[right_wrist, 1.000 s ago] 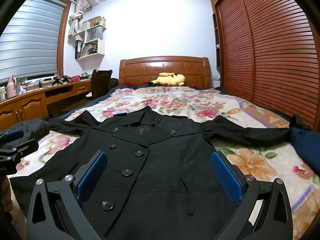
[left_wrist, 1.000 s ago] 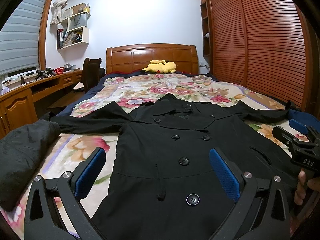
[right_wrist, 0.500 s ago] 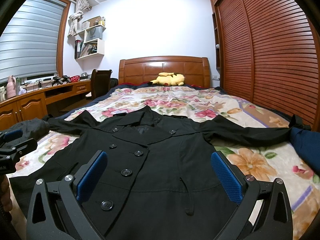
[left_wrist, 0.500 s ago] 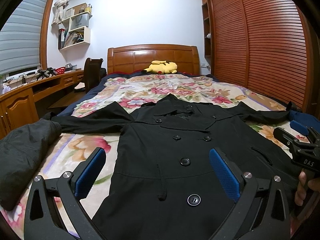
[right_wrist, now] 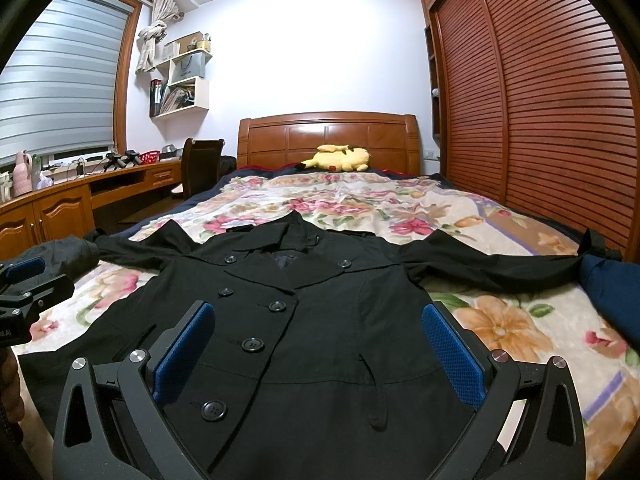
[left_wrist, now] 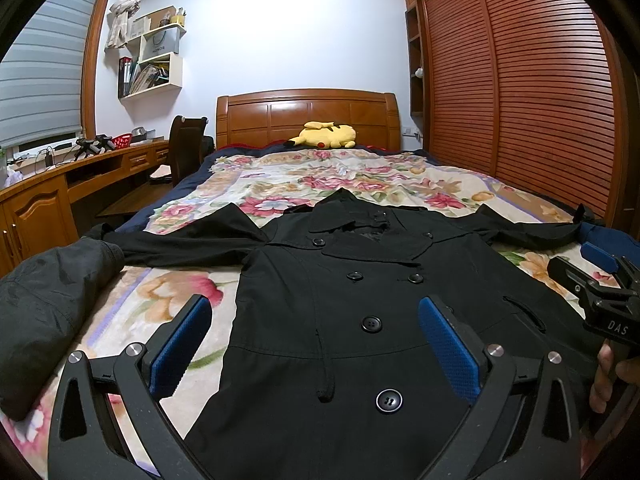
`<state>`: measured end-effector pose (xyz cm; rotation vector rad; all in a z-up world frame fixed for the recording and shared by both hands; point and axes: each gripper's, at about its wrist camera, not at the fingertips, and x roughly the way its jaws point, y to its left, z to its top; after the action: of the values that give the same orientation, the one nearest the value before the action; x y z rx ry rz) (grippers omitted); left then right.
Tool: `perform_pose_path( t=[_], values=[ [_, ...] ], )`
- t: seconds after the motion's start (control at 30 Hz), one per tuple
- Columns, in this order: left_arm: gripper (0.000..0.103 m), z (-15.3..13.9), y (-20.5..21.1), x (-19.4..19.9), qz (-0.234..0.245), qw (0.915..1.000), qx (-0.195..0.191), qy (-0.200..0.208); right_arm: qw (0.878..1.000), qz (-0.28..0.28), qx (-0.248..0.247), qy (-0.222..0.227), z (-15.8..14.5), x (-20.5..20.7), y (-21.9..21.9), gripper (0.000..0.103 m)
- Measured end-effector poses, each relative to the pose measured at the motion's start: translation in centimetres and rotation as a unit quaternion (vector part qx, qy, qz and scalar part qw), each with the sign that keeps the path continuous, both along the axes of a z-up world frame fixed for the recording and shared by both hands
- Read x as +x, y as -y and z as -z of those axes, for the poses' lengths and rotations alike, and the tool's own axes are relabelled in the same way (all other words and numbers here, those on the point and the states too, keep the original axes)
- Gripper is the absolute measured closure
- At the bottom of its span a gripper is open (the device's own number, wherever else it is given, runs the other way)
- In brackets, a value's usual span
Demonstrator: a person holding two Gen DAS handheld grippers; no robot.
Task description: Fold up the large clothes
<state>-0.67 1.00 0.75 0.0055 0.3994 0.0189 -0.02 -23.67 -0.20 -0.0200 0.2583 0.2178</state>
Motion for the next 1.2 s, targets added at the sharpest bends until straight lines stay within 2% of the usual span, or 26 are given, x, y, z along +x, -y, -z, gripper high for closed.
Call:
perform_pose_path(
  t=[1.2],
  values=[
    [0.000, -0.11, -0.63, -0.09, 0.005, 1.0000, -0.002, -0.001, 1.000, -0.002, -0.002, -0.001, 0.20, 0.02, -0.11, 0.000]
  ],
)
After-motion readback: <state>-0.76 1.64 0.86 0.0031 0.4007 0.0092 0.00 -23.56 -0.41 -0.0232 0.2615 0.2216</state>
